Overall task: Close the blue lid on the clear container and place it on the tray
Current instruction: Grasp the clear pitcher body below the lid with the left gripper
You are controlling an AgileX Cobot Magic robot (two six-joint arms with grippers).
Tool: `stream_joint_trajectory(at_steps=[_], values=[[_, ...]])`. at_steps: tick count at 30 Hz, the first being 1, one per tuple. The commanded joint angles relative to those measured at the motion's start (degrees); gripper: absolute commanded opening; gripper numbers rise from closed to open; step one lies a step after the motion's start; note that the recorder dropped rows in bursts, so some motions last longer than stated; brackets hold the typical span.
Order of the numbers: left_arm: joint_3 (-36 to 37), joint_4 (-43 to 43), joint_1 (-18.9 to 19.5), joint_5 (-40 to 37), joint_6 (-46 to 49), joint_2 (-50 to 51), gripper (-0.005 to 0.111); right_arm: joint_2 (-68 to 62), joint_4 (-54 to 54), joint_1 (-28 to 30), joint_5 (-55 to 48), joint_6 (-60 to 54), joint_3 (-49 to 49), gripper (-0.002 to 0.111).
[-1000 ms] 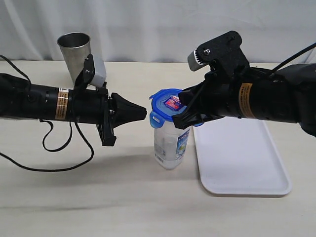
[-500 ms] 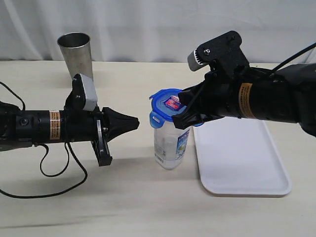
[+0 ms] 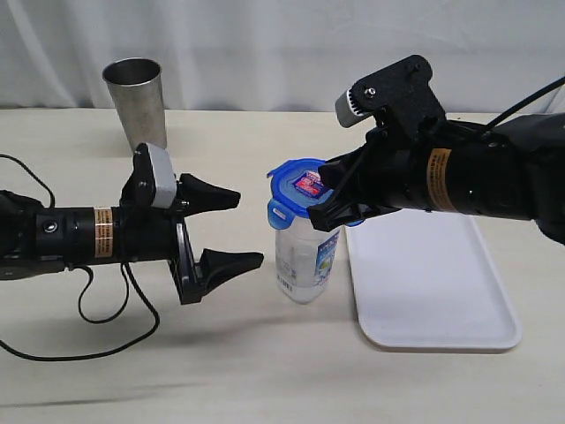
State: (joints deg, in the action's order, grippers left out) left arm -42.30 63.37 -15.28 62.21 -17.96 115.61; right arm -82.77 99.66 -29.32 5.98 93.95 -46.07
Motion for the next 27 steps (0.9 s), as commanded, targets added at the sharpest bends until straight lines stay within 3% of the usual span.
stream_joint_trajectory(at_steps=[1,11,27], values=[[0.36,0.18,-1.83,0.33,0.01,-0.02,0.093,0.28,0.28,-0.11,0.35,-0.21,-0.32,0.006],[-0.24,-6.37,-8.77,-0.65,4.64,2.03,0.093,0.28,0.28,-0.11,0.35,0.32,-0.32,0.006],[-10.64,-10.09,-12.65,-2.97,4.25,9.05,0.093,0.28,0.28,-0.11,1.33,0.77,-0.32,0.006]])
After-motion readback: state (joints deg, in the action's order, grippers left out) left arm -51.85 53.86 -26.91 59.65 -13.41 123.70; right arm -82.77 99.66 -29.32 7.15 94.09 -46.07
